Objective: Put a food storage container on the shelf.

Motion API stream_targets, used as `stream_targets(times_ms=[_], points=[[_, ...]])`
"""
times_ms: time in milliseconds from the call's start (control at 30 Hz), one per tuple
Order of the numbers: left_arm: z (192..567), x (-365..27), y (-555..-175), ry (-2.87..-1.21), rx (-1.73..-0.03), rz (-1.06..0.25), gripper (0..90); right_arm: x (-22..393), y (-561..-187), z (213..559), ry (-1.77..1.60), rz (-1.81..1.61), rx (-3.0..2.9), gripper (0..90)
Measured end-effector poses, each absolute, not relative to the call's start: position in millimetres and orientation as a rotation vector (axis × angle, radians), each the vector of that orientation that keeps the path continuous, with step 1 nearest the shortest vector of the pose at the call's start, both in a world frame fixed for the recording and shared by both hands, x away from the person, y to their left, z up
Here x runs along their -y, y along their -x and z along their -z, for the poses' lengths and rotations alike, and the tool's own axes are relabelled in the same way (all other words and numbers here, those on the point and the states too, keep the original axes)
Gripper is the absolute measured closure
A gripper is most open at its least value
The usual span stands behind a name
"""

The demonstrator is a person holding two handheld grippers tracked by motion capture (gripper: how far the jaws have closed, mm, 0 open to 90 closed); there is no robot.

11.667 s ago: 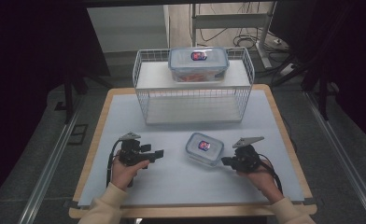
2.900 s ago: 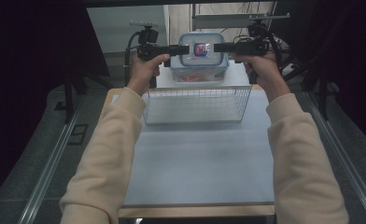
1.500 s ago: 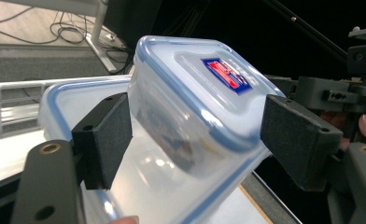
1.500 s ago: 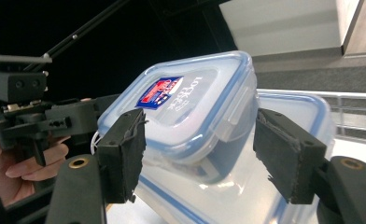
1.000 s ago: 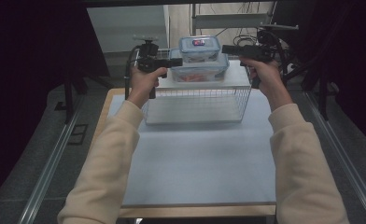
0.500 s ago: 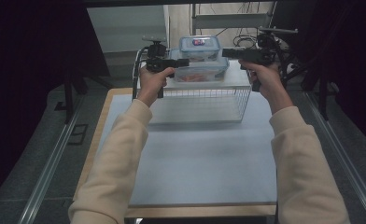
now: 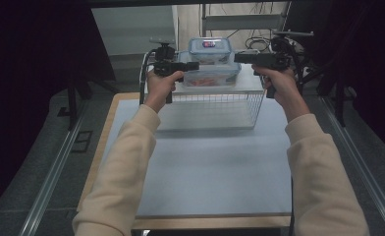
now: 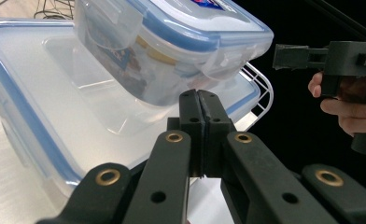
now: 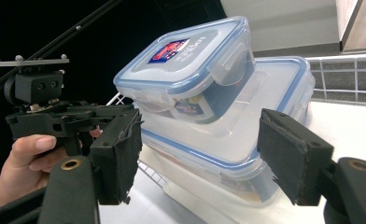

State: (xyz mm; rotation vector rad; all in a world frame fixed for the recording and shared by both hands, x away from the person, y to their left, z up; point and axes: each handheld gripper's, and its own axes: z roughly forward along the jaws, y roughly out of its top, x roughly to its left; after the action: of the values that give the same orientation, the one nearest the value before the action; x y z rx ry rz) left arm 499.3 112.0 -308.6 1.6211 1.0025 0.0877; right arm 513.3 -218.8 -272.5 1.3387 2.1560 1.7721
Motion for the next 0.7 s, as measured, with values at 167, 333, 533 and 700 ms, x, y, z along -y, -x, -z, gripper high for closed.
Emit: stream_targets(times_ms=[167, 333, 533, 700], points=[[309, -120, -491, -1.605, -1.011, -0.077, 89.9, 220, -509, 273, -1.323, -1.787, -2.156, 30.7], [310, -129, -478, -1.595, -0.992, -0.073, 89.8, 222, -505, 279, -1.311, -1.808, -2.158, 30.6], [315, -143, -460, -1.561, -0.994, -0.06, 89.5, 228, -496, 292, -1.281, -1.837, -2.172, 30.5], [327, -152, -442, -1.551, -0.991, -0.053, 87.5, 234, -482, 306, -1.254, -1.886, -2.173, 30.6]])
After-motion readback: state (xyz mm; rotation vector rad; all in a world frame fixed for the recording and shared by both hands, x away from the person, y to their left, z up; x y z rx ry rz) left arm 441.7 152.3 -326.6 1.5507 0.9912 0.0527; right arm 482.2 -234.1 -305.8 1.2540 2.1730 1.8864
